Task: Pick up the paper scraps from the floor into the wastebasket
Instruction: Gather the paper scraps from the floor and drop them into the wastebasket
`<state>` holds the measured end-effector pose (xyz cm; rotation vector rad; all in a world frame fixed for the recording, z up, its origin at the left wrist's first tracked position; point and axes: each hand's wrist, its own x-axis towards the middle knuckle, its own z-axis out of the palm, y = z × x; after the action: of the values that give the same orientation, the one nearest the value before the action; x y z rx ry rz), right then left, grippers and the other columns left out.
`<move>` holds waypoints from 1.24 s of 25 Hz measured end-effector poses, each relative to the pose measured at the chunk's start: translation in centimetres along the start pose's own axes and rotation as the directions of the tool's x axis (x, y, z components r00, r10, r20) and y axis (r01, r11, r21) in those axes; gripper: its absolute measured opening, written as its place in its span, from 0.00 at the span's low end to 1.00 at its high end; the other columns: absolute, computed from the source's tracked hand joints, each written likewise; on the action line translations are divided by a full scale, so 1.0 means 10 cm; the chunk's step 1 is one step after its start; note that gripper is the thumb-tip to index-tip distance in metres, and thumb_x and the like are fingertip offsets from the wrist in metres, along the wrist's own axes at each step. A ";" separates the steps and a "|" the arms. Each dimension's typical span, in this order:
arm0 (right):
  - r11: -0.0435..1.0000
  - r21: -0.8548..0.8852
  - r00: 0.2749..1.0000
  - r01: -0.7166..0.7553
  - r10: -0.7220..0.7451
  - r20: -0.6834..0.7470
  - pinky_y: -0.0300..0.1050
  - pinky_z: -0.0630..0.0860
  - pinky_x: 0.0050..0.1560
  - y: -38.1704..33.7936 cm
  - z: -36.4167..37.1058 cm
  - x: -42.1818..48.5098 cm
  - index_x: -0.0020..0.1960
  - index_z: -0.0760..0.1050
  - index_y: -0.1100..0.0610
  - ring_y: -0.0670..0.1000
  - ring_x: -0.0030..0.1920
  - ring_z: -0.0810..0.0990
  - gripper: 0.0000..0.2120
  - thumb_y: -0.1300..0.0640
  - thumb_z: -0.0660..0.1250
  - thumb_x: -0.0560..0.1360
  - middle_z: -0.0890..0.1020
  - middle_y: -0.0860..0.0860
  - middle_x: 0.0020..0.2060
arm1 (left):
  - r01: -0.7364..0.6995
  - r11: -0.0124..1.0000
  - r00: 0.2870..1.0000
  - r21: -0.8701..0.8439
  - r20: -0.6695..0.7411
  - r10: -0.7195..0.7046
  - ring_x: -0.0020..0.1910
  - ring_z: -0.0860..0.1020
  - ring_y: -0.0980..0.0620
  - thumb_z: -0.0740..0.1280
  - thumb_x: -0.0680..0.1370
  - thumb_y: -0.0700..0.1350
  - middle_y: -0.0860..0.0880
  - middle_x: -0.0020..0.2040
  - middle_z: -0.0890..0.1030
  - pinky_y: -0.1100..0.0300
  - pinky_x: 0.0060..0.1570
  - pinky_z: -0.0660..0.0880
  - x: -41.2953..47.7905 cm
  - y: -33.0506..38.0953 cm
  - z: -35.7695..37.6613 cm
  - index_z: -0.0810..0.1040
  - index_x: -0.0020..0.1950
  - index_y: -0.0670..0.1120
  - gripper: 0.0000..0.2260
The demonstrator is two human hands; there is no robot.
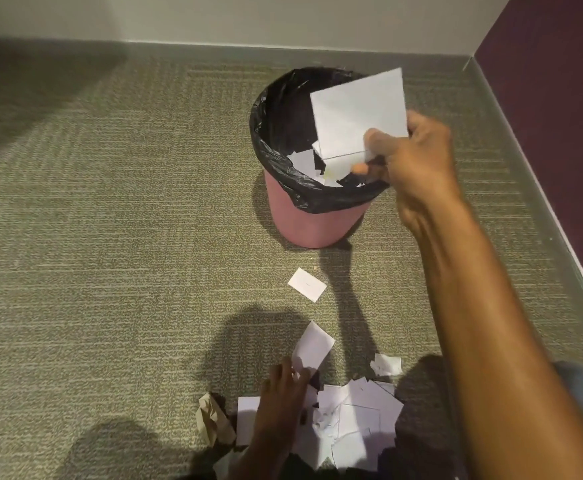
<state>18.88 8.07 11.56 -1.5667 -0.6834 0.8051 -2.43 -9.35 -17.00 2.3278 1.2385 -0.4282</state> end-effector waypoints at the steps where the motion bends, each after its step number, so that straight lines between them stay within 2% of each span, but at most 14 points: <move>1: 1.000 -0.010 0.998 -0.015 0.014 -0.055 0.41 0.82 0.38 0.04 0.00 0.04 0.52 0.77 0.56 0.54 0.46 0.86 0.11 0.69 0.67 0.74 0.83 0.51 0.51 | -0.016 1.000 1.000 -0.022 0.001 0.016 0.41 0.81 0.45 0.83 0.47 0.42 0.44 0.49 0.81 0.56 0.28 0.79 0.00 0.00 -0.01 0.80 0.50 0.52 0.33; 3: 0.998 -0.044 0.991 -0.047 0.041 -0.125 0.41 0.82 0.37 0.16 0.02 0.09 0.50 0.76 0.57 0.53 0.42 0.86 0.10 0.69 0.67 0.74 0.83 0.53 0.51 | -0.020 0.997 0.999 -0.073 0.027 0.022 0.44 0.81 0.45 0.82 0.51 0.43 0.44 0.53 0.79 0.55 0.31 0.79 0.00 0.01 -0.03 0.80 0.52 0.52 0.30; 7: 0.992 -0.032 0.983 -0.120 0.114 -0.147 0.45 0.84 0.42 0.31 0.04 0.17 0.49 0.77 0.60 0.51 0.40 0.86 0.05 0.67 0.68 0.75 0.83 0.56 0.48 | -0.020 0.994 0.998 -0.109 0.063 0.027 0.65 0.70 0.42 0.64 0.77 0.38 0.43 0.72 0.63 0.50 0.57 0.73 0.03 0.05 -0.05 0.66 0.69 0.46 0.21; 12: 0.996 -0.041 0.995 -0.077 0.075 -0.065 0.47 0.83 0.51 0.27 -0.02 0.20 0.58 0.77 0.63 0.54 0.49 0.84 0.13 0.69 0.63 0.75 0.83 0.56 0.48 | -0.038 0.954 0.999 -0.299 -0.037 0.028 0.57 0.78 0.52 0.65 0.78 0.44 0.46 0.59 0.76 0.61 0.52 0.71 0.15 0.05 -0.17 0.74 0.62 0.43 0.13; 15: 0.994 -0.094 0.992 -0.054 0.064 0.107 0.47 0.81 0.32 0.15 -0.13 0.06 0.47 0.79 0.66 0.54 0.34 0.84 0.10 0.72 0.60 0.75 0.83 0.59 0.38 | 0.076 0.857 0.988 -0.509 -0.079 -0.135 0.42 0.81 0.60 0.65 0.78 0.42 0.46 0.48 0.81 0.67 0.44 0.75 0.38 -0.11 -0.49 0.78 0.56 0.41 0.09; 16: 0.978 -0.190 0.961 -0.085 0.131 0.242 0.46 0.79 0.29 0.13 -0.20 0.02 0.46 0.79 0.67 0.54 0.30 0.82 0.09 0.71 0.60 0.75 0.83 0.60 0.36 | 0.079 0.828 0.988 -0.555 -0.066 -0.139 0.40 0.81 0.57 0.68 0.76 0.43 0.46 0.47 0.83 0.62 0.43 0.78 0.50 -0.18 -0.64 0.80 0.53 0.43 0.08; 18: 0.852 -0.508 0.773 -0.127 0.406 0.488 0.44 0.78 0.30 0.19 -0.33 -0.03 0.48 0.80 0.68 0.54 0.31 0.81 0.08 0.69 0.62 0.77 0.84 0.62 0.37 | 0.082 0.813 0.988 -0.577 -0.058 -0.141 0.34 0.78 0.53 0.74 0.69 0.47 0.48 0.39 0.82 0.61 0.36 0.73 0.69 -0.36 -1.12 0.83 0.45 0.41 0.10; 20: 0.637 -0.765 0.559 -0.095 0.670 0.489 0.45 0.79 0.32 0.46 -0.35 -0.05 0.51 0.80 0.68 0.55 0.37 0.83 0.08 0.65 0.64 0.78 0.84 0.62 0.40 | 0.063 0.849 0.984 -0.525 -0.111 -0.142 0.30 0.73 0.53 0.75 0.65 0.51 0.49 0.33 0.78 0.62 0.30 0.66 0.82 -0.53 -1.75 0.82 0.36 0.42 0.13; 21: 0.546 -0.834 0.522 -0.080 0.735 0.432 0.45 0.79 0.33 0.69 -0.30 -0.06 0.52 0.79 0.68 0.57 0.39 0.82 0.08 0.64 0.65 0.78 0.83 0.62 0.40 | 0.069 0.853 0.980 -0.517 -0.127 -0.156 0.27 0.72 0.55 0.77 0.65 0.49 0.49 0.31 0.78 0.62 0.26 0.65 0.83 -0.61 -2.05 0.80 0.33 0.44 0.10; 22: 0.477 -0.876 0.542 -0.063 0.754 0.371 0.45 0.78 0.32 0.95 -0.20 -0.08 0.53 0.78 0.68 0.58 0.40 0.82 0.09 0.63 0.66 0.77 0.82 0.60 0.40 | 0.067 0.855 0.971 -0.515 -0.162 -0.174 0.26 0.72 0.56 0.78 0.66 0.44 0.49 0.30 0.77 0.63 0.24 0.64 0.82 -0.70 -2.34 0.78 0.32 0.45 0.10; 24: 0.385 -0.923 0.699 -0.003 0.661 0.274 0.43 0.75 0.34 1.53 0.05 -0.13 0.56 0.76 0.67 0.59 0.45 0.81 0.13 0.59 0.68 0.75 0.81 0.59 0.45 | 0.070 0.809 0.949 -0.583 -0.212 -0.234 0.27 0.75 0.51 0.76 0.68 0.36 0.45 0.32 0.80 0.63 0.24 0.66 0.72 -0.81 -2.82 0.80 0.37 0.41 0.06; 26: 0.358 -0.933 0.830 0.039 0.508 0.230 0.46 0.75 0.45 2.07 0.25 -0.21 0.60 0.75 0.62 0.59 0.54 0.79 0.18 0.56 0.70 0.73 0.79 0.58 0.55 | 0.009 0.713 0.941 -0.701 -0.235 -0.243 0.29 0.79 0.48 0.75 0.69 0.34 0.40 0.37 0.82 0.60 0.23 0.70 0.54 -0.84 -3.21 0.81 0.46 0.37 0.07; 28: 0.276 -0.947 0.873 0.165 0.407 0.271 0.52 0.74 0.56 2.46 0.35 -0.32 0.64 0.72 0.61 0.60 0.59 0.76 0.23 0.55 0.72 0.72 0.76 0.57 0.60 | -0.153 0.597 0.908 -0.788 -0.350 -0.229 0.30 0.82 0.52 0.76 0.67 0.37 0.42 0.40 0.84 0.61 0.24 0.76 0.38 -0.75 -3.61 0.82 0.47 0.39 0.10; 31: 0.129 -0.948 0.936 0.290 0.170 0.309 0.52 0.77 0.45 2.78 0.40 -0.45 0.54 0.79 0.62 0.59 0.47 0.80 0.17 0.60 0.75 0.66 0.80 0.58 0.49 | -0.374 0.488 0.861 -0.789 -0.491 -0.134 0.37 0.83 0.53 0.79 0.62 0.46 0.50 0.42 0.86 0.59 0.35 0.81 0.31 -0.54 -4.18 0.83 0.44 0.45 0.14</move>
<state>12.70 2.88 -15.75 -2.6142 -1.8571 0.4958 -3.00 17.80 15.34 1.5732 1.0746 0.7916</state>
